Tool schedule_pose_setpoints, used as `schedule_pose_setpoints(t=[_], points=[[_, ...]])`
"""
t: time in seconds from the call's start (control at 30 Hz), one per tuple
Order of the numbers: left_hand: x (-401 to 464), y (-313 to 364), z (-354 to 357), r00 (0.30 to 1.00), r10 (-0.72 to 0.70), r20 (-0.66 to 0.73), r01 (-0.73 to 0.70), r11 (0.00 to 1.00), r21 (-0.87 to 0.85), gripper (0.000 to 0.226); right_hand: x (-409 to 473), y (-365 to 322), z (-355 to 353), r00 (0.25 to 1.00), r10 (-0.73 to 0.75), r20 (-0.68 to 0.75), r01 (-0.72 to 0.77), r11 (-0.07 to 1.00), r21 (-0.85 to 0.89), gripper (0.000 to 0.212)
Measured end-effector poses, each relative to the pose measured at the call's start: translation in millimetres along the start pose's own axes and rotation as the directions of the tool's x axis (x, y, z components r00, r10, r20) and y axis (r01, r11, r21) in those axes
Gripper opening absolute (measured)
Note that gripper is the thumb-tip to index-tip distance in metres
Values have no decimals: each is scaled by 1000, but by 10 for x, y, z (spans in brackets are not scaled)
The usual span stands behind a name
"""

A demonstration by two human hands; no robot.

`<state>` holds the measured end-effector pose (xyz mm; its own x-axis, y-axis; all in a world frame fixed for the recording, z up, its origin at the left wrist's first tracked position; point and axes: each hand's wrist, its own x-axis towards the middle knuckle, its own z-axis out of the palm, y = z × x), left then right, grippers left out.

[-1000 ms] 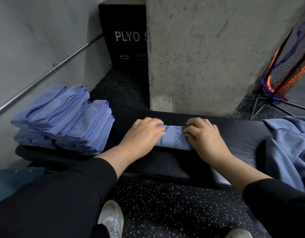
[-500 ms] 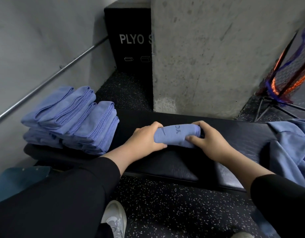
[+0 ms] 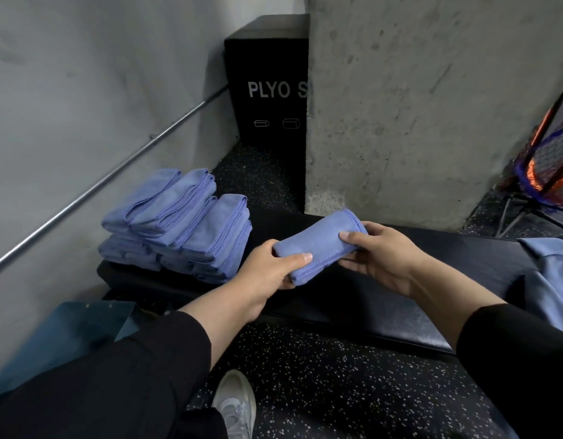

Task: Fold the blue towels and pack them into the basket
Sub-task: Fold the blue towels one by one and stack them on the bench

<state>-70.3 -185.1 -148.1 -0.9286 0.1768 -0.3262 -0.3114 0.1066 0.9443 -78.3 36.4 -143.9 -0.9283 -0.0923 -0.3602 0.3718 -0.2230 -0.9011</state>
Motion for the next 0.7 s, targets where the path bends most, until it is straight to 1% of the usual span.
schedule_pose_setpoints(t=[0.07, 0.13, 0.23, 0.3, 0.33, 0.37, 0.4, 0.43, 0.47, 0.5, 0.53, 0.57, 0.6, 0.63, 0.67, 0.7], points=[[-87, -39, -84, 999, -34, -13, 33, 999, -11, 37, 87, 29, 116, 1000, 0, -29, 0, 1000, 11, 33], [-156, -67, -179, 996, -89, -30, 88, 996, -32, 33, 198, 52, 250, 998, -1, -60, 2, 1000, 19, 32], [-261, -101, -317, 985, -160, -57, 158, 987, -39, 23, 367, 83, 495, 994, -42, -102, 39, 999, -27, 32], [-336, -110, -395, 975, -203, -91, 202, 979, -18, 25, 483, 133, 655, 992, -66, -108, 59, 996, -63, 29], [-368, -113, -441, 967, -226, -116, 231, 972, 32, 30, 542, 166, 731, 991, -72, -109, 63, 994, -85, 27], [-392, -115, -490, 961, -237, -145, 256, 958, 126, 34, 608, 203, 800, 991, -80, -109, 68, 992, -110, 25], [-401, -123, -547, 960, -218, -177, 260, 927, 269, 36, 676, 242, 860, 990, -84, -110, 70, 989, -132, 23], [-400, -132, -610, 966, -157, -206, 236, 865, 444, 36, 744, 280, 906, 990, -84, -113, 68, 987, -144, 23], [-398, -141, -668, 973, -57, -224, 186, 766, 615, 36, 811, 315, 944, 989, -80, -121, 62, 987, -146, 23], [-403, -151, -714, 973, 63, -222, 130, 645, 753, 38, 876, 342, 966, 989, -75, -131, 55, 987, -148, 23], [-411, -161, -742, 963, 186, -193, 65, 538, 841, 36, 940, 370, 989, 987, -71, -142, 48, 986, -159, 23], [-431, -153, -748, 947, 288, -142, -10, 471, 882, 31, 992, 394, 1007, 986, -71, -150, 44, 984, -173, 24], [-450, -147, -748, 929, 361, -85, -84, 427, 901, 24, 1034, 421, 1031, 985, -68, -157, 38, 982, -187, 26], [-464, -134, -738, 915, 402, -27, -140, 380, 914, 18, 1077, 448, 1053, 985, -61, -161, 30, 981, -191, 27], [-463, -135, -729, 912, 410, 26, -172, 323, 931, 19, 1107, 469, 1075, 986, -54, -161, 24, 982, -188, 27], [-455, -144, -719, 919, 387, 74, -186, 262, 947, 24, 1126, 484, 1095, 986, -51, -159, 21, 982, -187, 27]])
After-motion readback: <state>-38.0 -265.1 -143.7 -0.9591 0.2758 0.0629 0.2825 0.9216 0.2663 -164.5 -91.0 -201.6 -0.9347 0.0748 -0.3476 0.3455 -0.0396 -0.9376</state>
